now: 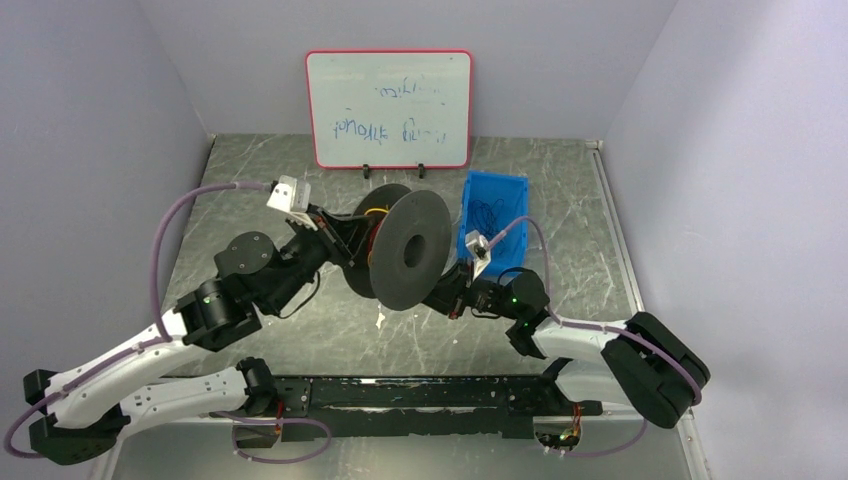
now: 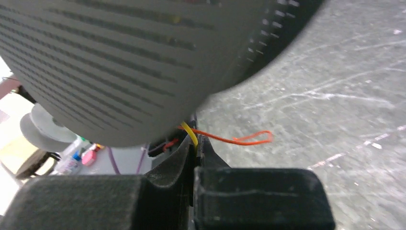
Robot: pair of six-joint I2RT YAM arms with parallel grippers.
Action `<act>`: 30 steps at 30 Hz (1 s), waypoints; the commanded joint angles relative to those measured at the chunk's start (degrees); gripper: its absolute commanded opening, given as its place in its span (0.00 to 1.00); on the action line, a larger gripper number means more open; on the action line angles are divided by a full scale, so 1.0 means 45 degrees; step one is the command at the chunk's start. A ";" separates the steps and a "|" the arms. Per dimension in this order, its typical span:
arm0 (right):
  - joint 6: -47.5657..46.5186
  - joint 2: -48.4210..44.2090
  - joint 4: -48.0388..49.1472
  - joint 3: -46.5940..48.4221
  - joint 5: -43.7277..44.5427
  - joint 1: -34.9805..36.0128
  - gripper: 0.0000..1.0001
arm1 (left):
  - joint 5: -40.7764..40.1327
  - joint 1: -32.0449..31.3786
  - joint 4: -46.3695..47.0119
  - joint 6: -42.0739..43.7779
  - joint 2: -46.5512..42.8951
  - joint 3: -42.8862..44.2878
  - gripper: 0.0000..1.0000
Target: Wrap the cables
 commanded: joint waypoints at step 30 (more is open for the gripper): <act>0.0705 0.0985 0.5938 0.0114 0.6281 0.3858 0.00 | -0.2723 -0.0045 0.3337 -0.7784 0.1199 -0.3419 0.07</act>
